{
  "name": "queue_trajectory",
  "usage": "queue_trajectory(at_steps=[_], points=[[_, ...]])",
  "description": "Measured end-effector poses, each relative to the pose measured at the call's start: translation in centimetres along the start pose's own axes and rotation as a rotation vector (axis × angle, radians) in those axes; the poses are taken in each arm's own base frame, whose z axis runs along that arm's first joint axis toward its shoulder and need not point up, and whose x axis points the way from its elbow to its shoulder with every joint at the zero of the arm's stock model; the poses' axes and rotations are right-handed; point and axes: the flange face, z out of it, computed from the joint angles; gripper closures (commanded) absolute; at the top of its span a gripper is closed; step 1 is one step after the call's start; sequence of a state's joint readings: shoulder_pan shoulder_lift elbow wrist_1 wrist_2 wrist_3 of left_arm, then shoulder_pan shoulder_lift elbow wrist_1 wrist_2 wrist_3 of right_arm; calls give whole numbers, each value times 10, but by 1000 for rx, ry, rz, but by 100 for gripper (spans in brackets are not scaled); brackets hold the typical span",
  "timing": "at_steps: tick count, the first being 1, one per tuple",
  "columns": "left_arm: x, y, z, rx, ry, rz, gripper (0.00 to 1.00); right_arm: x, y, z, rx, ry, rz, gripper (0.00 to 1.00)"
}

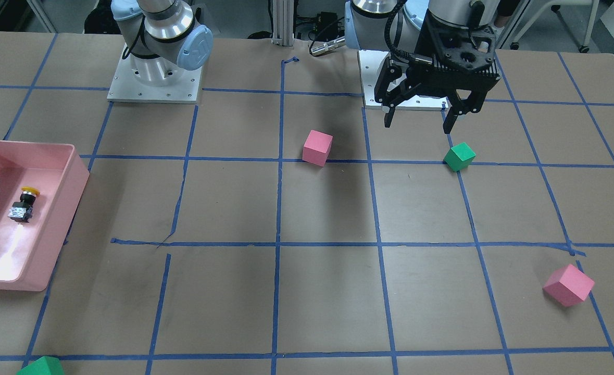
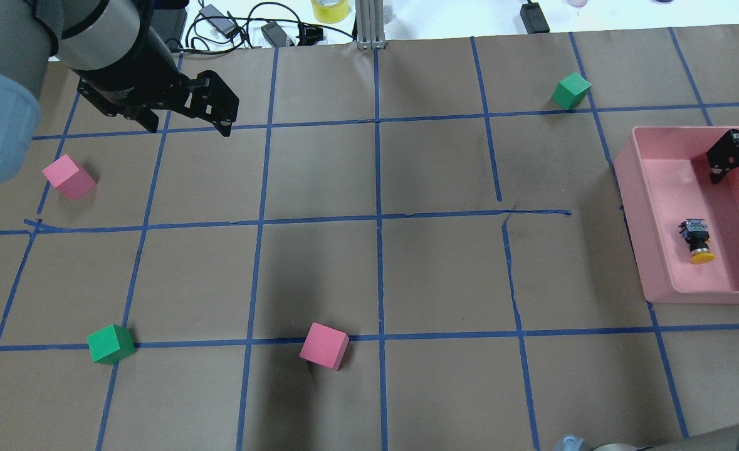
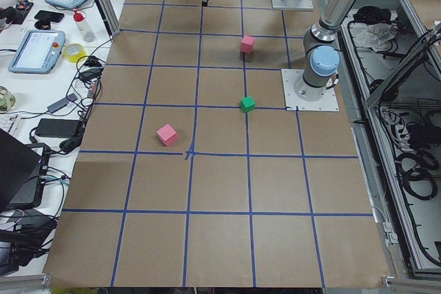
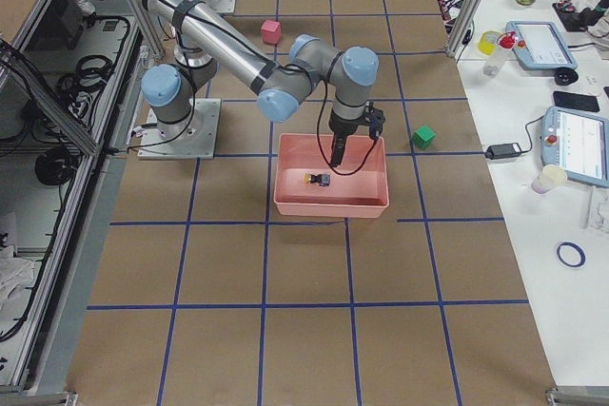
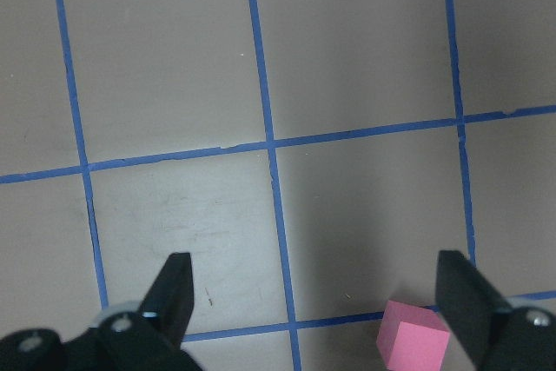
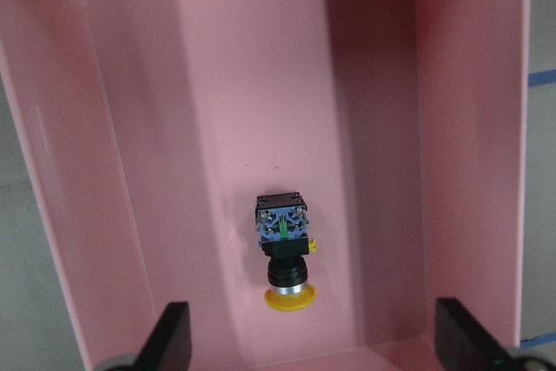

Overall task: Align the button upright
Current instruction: 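Move the right gripper over the pink tray and lower onto the button switch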

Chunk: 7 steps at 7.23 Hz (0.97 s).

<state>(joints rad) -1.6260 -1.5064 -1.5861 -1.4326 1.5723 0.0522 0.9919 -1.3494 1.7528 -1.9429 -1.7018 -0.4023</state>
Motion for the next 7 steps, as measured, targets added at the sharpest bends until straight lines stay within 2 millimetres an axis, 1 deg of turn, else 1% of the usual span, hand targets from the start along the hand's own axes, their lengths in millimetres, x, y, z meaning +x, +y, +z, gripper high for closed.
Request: queue_trajectory(at_steps=[1, 4, 7], points=[[0, 0, 0, 0, 0, 0, 0, 1, -1, 12, -7, 12, 3, 0], [0, 0, 0, 0, 0, 0, 0, 17, -5, 47, -52, 20, 25, 0], [0, 0, 0, 0, 0, 0, 0, 19, -6, 70, -90, 7, 23, 1]])
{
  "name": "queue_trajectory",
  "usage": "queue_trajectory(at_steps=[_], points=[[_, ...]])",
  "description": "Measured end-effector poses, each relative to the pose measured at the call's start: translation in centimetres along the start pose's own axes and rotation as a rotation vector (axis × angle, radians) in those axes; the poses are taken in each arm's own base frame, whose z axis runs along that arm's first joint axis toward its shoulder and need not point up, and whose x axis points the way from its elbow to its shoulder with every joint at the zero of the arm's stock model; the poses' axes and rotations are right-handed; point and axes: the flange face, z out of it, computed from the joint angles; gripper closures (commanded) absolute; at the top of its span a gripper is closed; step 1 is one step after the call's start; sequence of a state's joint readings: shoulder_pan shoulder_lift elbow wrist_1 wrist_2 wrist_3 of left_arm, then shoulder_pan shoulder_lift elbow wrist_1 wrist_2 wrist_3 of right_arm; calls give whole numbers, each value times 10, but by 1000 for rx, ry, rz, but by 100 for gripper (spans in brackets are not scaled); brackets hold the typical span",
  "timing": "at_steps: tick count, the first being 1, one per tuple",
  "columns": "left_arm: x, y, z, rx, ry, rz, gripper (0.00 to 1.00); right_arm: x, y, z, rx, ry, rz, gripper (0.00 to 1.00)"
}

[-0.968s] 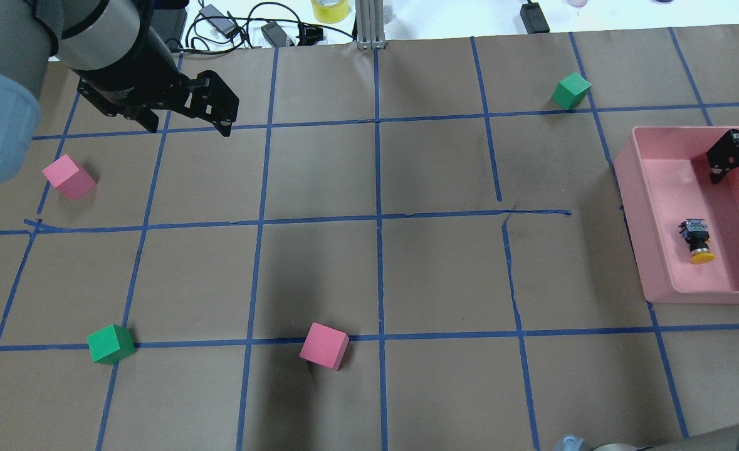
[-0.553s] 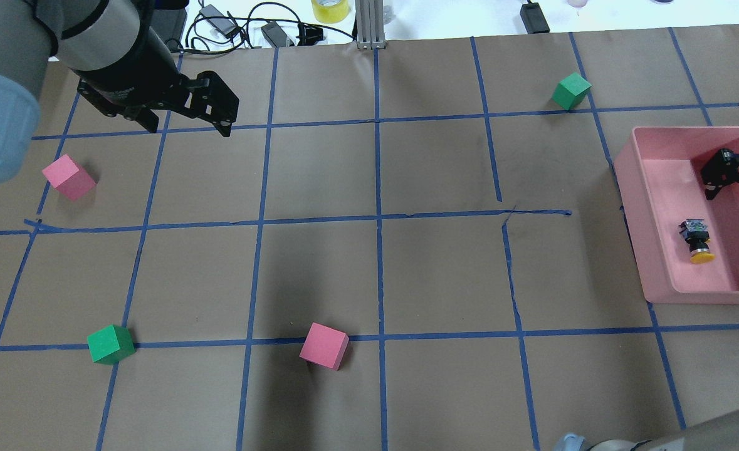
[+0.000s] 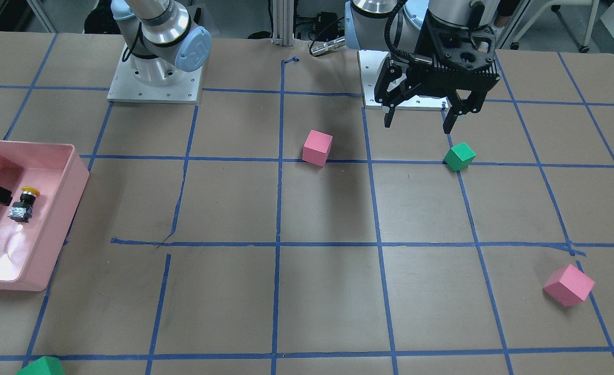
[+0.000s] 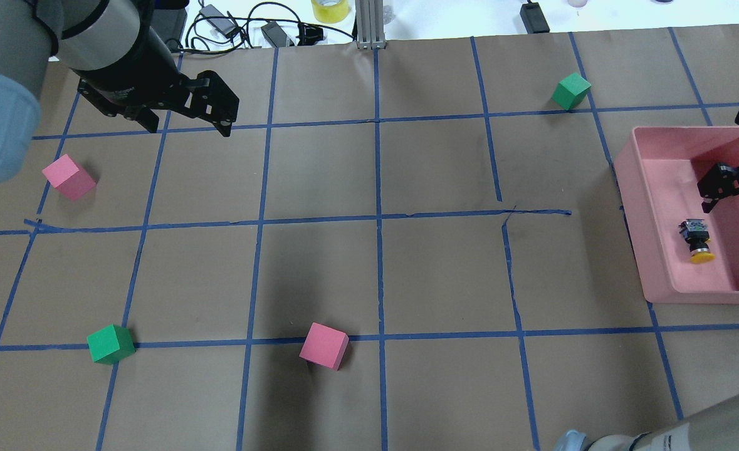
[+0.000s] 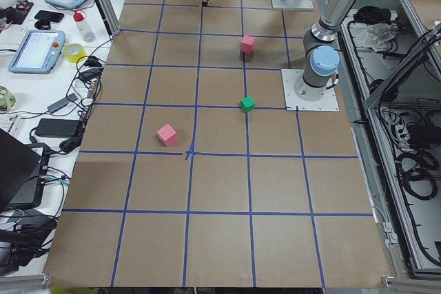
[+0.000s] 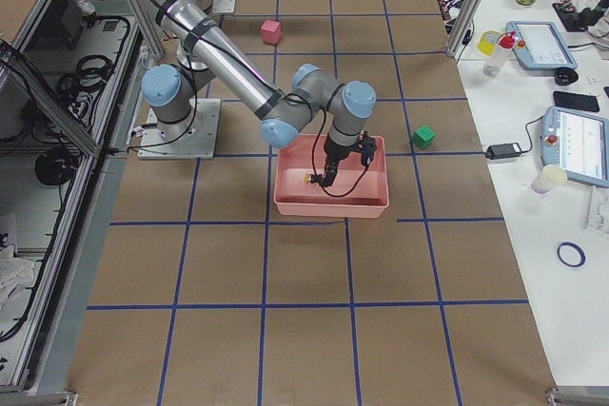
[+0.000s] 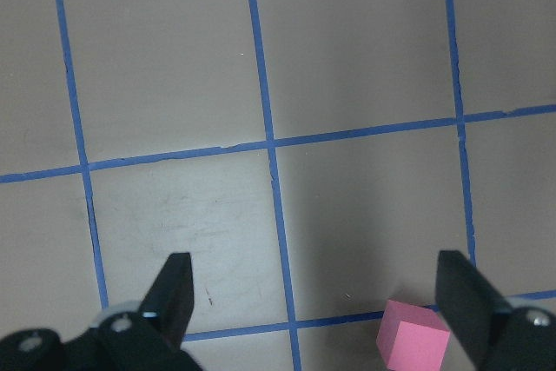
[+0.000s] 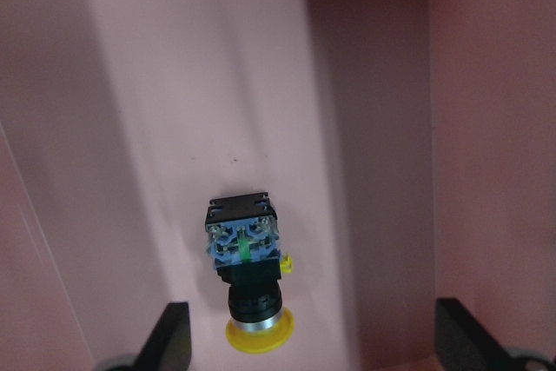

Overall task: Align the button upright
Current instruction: 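Move the right gripper over the pink tray and lower onto the button switch, then close the right gripper on the black switch body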

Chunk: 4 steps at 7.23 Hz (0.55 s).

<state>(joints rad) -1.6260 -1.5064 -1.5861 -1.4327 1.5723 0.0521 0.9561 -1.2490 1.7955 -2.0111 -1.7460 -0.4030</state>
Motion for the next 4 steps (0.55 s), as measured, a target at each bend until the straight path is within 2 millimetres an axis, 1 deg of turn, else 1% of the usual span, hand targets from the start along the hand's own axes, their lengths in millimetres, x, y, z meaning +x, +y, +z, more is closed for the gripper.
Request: queue_trajectory(at_steps=[1, 2, 4], points=[[0, 0, 0, 0, 0, 0, 0, -1, -1, 8, -12, -5, -11, 1], [0, 0, 0, 0, 0, 0, 0, -2, -3, 15, -22, -11, -30, 3], [0, 0, 0, 0, 0, 0, 0, -2, -8, 31, -30, -13, -48, 4]])
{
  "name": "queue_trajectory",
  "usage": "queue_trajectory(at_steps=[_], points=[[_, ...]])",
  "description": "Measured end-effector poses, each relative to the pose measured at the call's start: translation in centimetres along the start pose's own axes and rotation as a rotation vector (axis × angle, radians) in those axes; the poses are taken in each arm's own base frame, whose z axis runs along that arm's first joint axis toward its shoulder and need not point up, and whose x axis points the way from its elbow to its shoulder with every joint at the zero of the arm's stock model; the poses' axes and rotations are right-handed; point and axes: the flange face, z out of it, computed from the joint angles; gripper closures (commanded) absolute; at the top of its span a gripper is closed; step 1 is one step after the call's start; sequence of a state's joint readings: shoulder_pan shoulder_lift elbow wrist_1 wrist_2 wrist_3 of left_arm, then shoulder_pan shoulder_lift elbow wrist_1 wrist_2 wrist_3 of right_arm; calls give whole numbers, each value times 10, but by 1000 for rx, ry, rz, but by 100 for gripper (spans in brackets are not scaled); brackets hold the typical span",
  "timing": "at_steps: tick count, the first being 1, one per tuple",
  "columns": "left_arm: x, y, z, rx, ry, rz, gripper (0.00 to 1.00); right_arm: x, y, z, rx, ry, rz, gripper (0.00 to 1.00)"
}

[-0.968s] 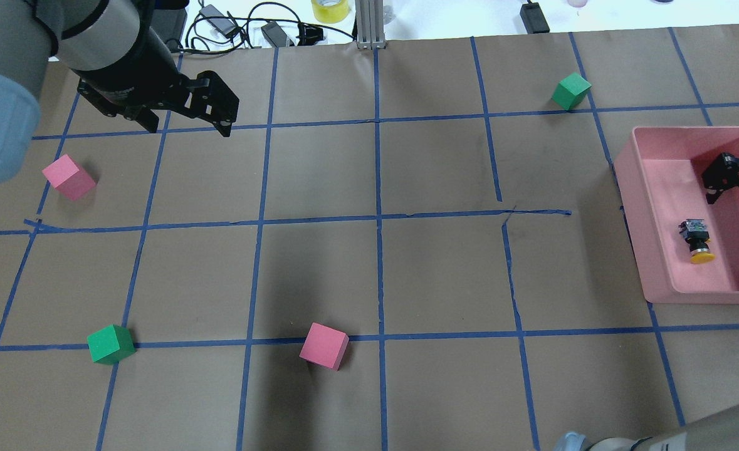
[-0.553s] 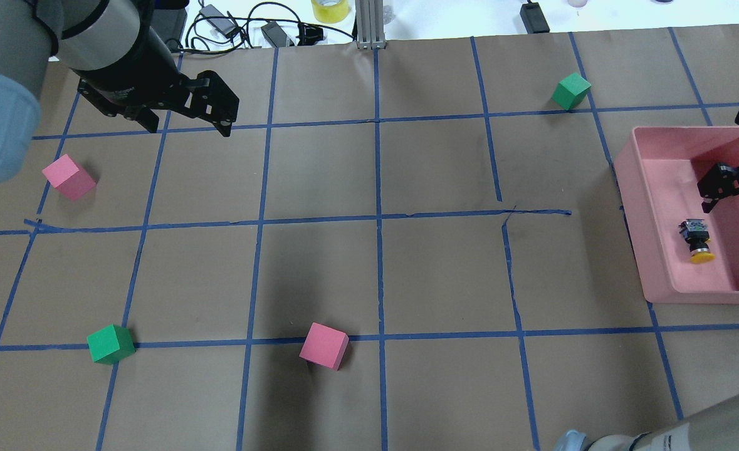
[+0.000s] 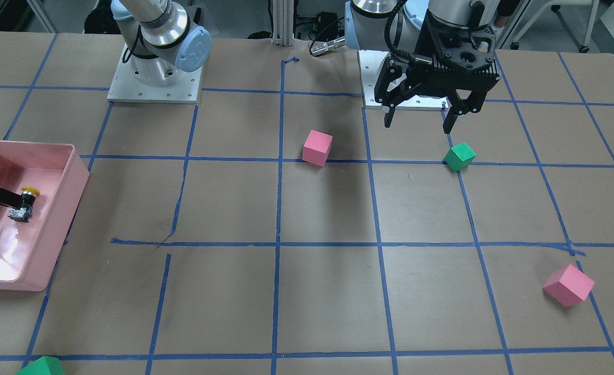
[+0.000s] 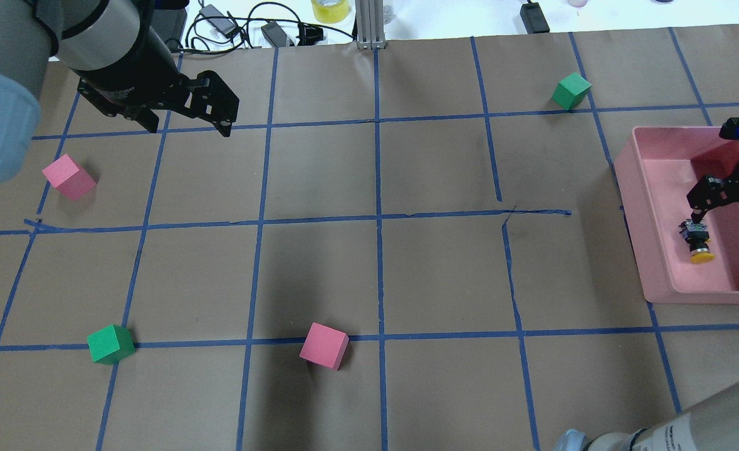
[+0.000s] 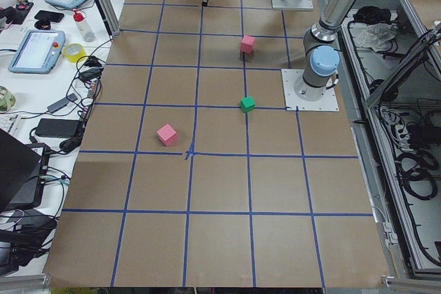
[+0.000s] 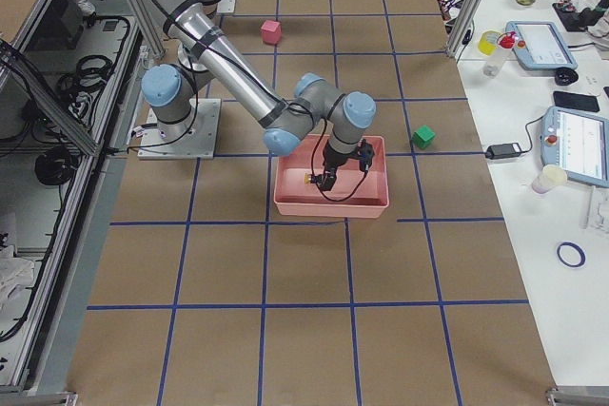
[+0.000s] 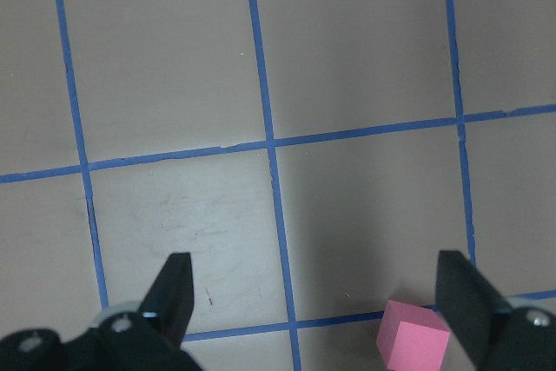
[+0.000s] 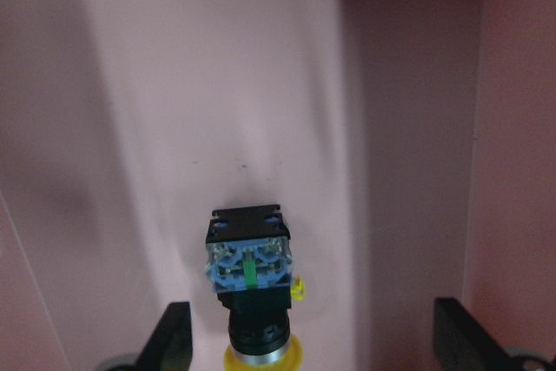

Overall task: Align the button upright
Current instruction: 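Close the right gripper on the black switch body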

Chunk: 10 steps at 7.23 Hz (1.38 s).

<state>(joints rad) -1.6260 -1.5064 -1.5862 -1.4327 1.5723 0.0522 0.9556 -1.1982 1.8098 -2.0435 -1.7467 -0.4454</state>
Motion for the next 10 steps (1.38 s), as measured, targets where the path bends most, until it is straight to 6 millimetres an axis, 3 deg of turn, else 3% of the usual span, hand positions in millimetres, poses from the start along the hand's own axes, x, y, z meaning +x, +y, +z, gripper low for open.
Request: queue_trajectory(at_steps=[4, 5, 6, 7, 8, 9, 10], points=[[0, 0, 0, 0, 0, 0, 0, -2, -3, 22, -30, -11, -8, 5], [0, 0, 0, 0, 0, 0, 0, -4, -3, 25, -36, -14, -9, 11], [0, 0, 0, 0, 0, 0, 0, -5, -1, 28, -41, -17, -9, 21], [0, 0, 0, 0, 0, 0, 0, -6, 0, 30, -46, -19, -9, 44], [0, 0, 0, 0, 0, 0, 0, -6, 0, 32, -48, -22, -9, 86], [0, 0, 0, 0, 0, 0, 0, -7, 0, 33, -50, -22, -10, 100], [0, 0, 0, 0, 0, 0, 0, -6, 1, 34, -53, -21, -10, 100]])
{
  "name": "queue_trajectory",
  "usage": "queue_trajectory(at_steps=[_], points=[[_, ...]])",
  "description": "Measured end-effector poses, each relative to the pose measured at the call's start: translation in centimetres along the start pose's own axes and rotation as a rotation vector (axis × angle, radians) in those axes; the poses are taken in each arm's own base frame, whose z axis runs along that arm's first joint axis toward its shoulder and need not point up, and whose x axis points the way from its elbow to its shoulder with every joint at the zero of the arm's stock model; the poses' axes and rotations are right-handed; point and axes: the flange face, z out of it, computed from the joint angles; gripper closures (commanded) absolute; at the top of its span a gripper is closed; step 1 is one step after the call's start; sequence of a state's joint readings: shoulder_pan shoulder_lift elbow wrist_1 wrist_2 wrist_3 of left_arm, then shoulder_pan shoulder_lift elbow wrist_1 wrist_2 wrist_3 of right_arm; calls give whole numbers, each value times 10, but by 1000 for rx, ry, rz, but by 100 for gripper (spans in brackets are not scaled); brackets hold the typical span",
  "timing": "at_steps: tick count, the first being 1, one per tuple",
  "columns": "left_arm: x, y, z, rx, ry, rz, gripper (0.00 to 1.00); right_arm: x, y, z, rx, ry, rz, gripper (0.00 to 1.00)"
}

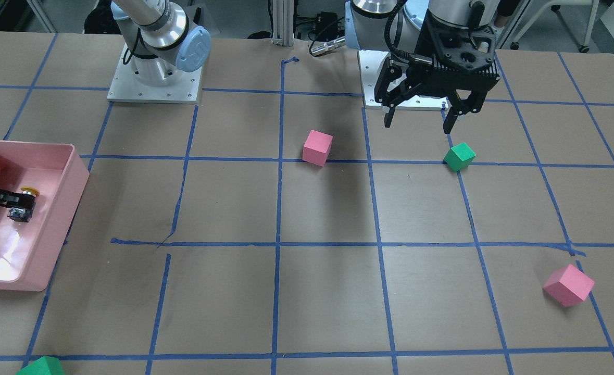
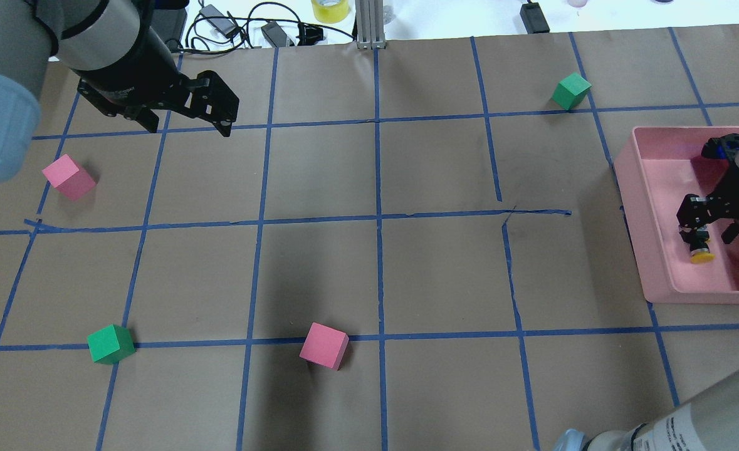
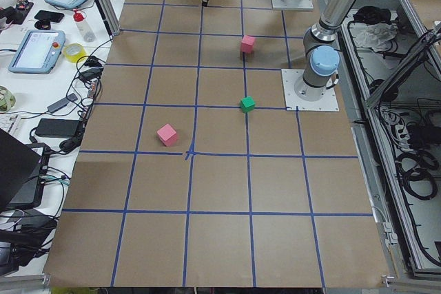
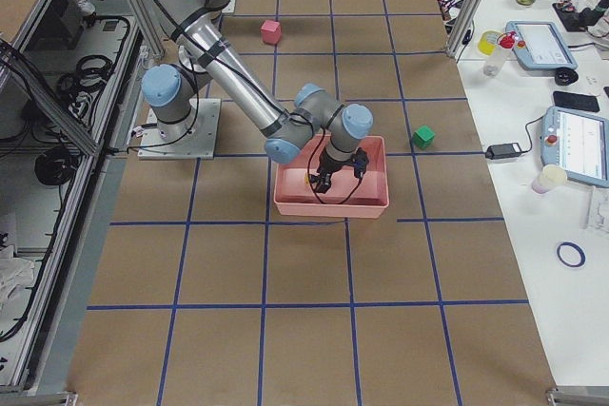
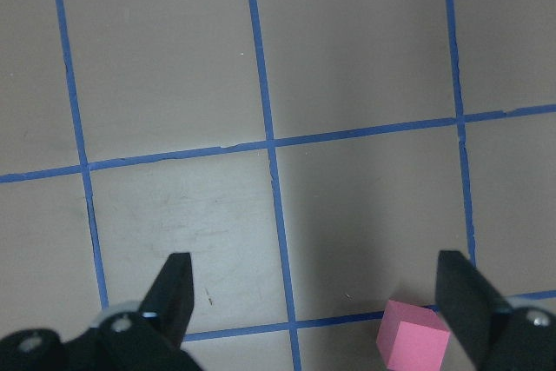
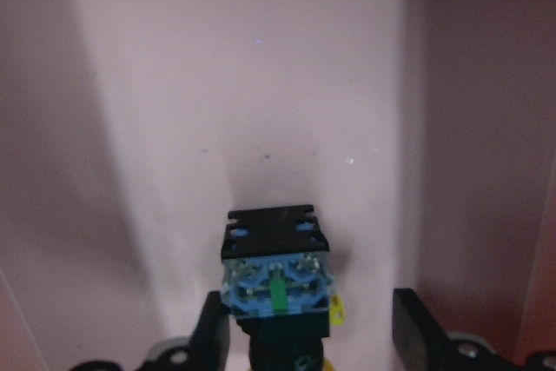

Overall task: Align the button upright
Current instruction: 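Close the right gripper on the black switch body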

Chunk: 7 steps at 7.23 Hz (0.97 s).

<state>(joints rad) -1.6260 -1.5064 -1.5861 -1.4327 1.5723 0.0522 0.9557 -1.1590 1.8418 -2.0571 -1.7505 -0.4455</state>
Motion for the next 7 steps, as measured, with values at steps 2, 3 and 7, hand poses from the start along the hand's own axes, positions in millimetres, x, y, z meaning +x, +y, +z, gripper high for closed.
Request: queue_trajectory(at_steps=[2, 3, 7], points=[[0, 0, 0, 0, 0, 0, 0, 0, 0, 1, -3, 2, 4, 100], [0, 0, 0, 0, 0, 0, 0, 1, 0, -1, -1, 4, 9, 100], [0, 2, 1, -1, 0, 0, 0, 4, 8, -40, 49, 32, 21, 100]])
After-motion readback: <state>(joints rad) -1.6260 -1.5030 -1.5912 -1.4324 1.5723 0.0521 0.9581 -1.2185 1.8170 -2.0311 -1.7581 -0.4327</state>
